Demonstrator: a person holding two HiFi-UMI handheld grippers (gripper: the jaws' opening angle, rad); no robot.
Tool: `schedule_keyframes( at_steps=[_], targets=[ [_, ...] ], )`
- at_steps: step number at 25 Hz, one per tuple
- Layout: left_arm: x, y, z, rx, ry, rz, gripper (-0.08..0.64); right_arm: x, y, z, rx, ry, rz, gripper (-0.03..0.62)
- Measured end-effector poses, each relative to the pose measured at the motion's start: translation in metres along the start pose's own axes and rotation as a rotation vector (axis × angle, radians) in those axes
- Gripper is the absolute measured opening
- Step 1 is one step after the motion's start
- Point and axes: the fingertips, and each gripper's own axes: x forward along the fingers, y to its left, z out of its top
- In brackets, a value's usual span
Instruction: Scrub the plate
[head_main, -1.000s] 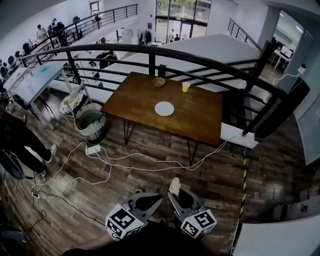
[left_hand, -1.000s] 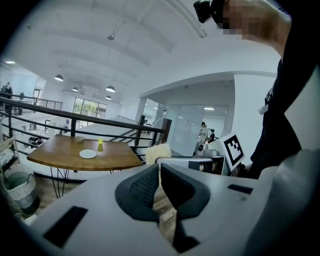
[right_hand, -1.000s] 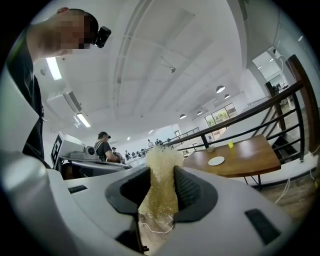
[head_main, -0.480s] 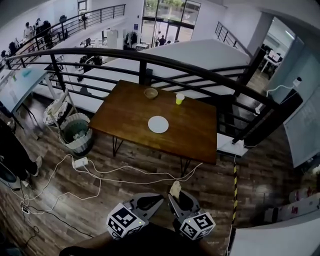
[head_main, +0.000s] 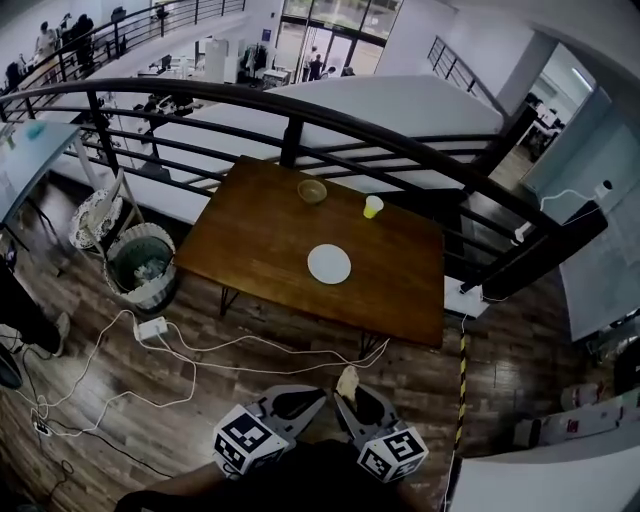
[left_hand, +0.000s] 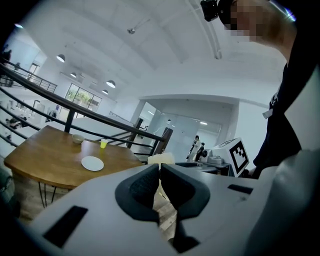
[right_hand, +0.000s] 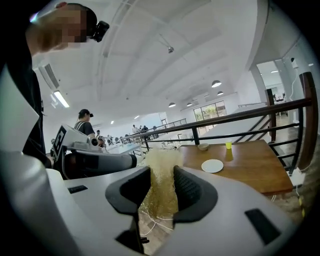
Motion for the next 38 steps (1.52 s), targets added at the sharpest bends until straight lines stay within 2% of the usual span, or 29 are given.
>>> schedule_keyframes(
  at_steps=[5, 10, 17, 20, 24, 28, 38],
  targets=[
    [0.005, 0.025, 0.01, -0.026, -0.005, -0.01, 0.024, 0.023, -0.008, 0.007, 0.02, 0.025, -0.02, 0.149],
    [0.022, 0.053, 0.013, -0.034, 0.019, -0.007, 0.024, 0.051, -0.034, 0.012, 0.066, 0.027, -0.007, 0.149],
    [0.042, 0.111, 0.051, 0.023, 0.001, 0.135, 0.025, 0.112, -0.065, 0.048, 0.048, 0.004, 0.105, 0.149],
    [0.066, 0.129, 0.067, 0.039, 0.004, 0.168, 0.025, 0.131, -0.088, 0.069, 0.035, -0.01, 0.152, 0.149],
    [0.107, 0.146, 0.09, 0.069, 0.036, 0.185, 0.025, 0.151, -0.131, 0.093, 0.062, -0.015, 0.173, 0.149],
    [0.138, 0.164, 0.109, 0.065, 0.046, 0.214, 0.025, 0.165, -0.164, 0.109, 0.069, -0.015, 0.205, 0.149],
    [0.217, 0.187, 0.125, 0.048, 0.089, 0.191, 0.025, 0.187, -0.244, 0.127, 0.147, 0.019, 0.201, 0.149]
  ],
)
